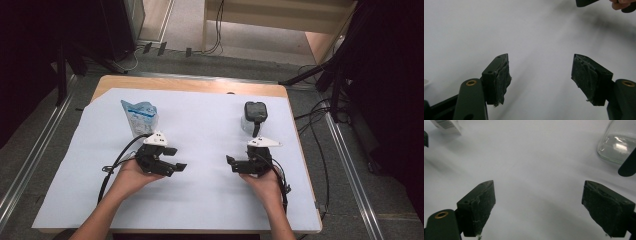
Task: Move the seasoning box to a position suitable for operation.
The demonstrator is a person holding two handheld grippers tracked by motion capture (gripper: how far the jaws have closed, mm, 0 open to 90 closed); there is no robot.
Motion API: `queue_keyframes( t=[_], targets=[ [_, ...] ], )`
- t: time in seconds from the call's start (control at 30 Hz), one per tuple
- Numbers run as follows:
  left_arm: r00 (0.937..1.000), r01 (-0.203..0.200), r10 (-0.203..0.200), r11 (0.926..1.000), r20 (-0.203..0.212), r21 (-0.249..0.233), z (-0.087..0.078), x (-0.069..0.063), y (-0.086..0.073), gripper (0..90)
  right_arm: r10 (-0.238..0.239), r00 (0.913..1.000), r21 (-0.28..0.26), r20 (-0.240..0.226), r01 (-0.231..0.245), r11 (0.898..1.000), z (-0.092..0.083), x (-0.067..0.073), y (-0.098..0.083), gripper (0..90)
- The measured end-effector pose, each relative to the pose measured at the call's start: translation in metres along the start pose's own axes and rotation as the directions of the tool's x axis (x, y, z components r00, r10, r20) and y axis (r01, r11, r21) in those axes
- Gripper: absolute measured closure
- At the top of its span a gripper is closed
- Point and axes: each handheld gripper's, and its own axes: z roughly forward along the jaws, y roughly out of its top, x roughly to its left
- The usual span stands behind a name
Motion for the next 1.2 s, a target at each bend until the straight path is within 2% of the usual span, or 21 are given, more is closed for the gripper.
queue_keyframes(
  t=[0.13,0.2,0.23,0.33,0.4,0.57,0.7,0.93,1.1,1.2],
  targets=[
    [0.9997,-0.013,0.012,0.9991,0.021,0.042,0.0,0.001,-0.003,32.9,-0.007,1.0,-0.035,0.004,0.007,0.999,-0.005,0.003,-0.003,13.6],
    [0.9992,-0.022,0.02,0.9985,0.035,0.051,0.001,0.001,-0.004,33.4,-0.018,0.9998,-0.035,0.005,0.018,0.999,-0.007,0.003,-0.005,14.5],
    [0.999,-0.038,0.036,0.9973,0.025,0.063,0.001,0.001,-0.004,33.4,-0.018,0.9998,-0.038,0.002,0.018,0.999,-0.008,0.003,-0.005,14.8],
    [0.9978,-0.064,0.063,0.9961,0.018,0.06,0.0,0.0,-0.005,33.3,-0.016,0.9998,-0.047,-0.013,0.016,0.999,-0.01,0.003,-0.006,16.2],
    [0.9976,-0.068,0.067,0.9964,0.018,0.051,-0.002,0.0,-0.004,33.3,-0.019,0.9996,-0.051,-0.022,0.018,0.999,-0.012,0.003,-0.006,16.4],
    [0.9995,-0.028,0.027,0.9981,0.017,0.055,-0.007,0.004,-0.004,33.2,-0.019,0.9995,-0.072,-0.025,0.018,0.997,-0.014,0.002,-0.006,17.3],
    [0.9988,-0.013,0.012,0.9994,0.047,0.033,-0.012,0.007,-0.004,33.5,-0.012,0.999,-0.069,-0.043,0.009,0.998,-0.014,0.0,-0.006,19.4],
    [0.9989,0.002,-0.003,0.9995,0.047,0.032,-0.016,0.01,-0.004,33.4,-0.012,0.9992,-0.076,-0.039,0.009,0.997,-0.015,-0.001,-0.006,20.8],
    [0.9987,-0.003,0.002,0.9996,0.05,0.027,-0.018,0.01,-0.004,33.3,0.001,0.9995,-0.09,-0.033,-0.004,0.996,-0.017,-0.004,-0.005,20.8],
    [0.9992,0.01,-0.011,0.9995,0.038,0.029,-0.018,0.012,-0.003,27.7,0.008,0.9996,-0.092,-0.027,-0.011,0.996,-0.018,-0.007,-0.005,20.8]
  ],
)
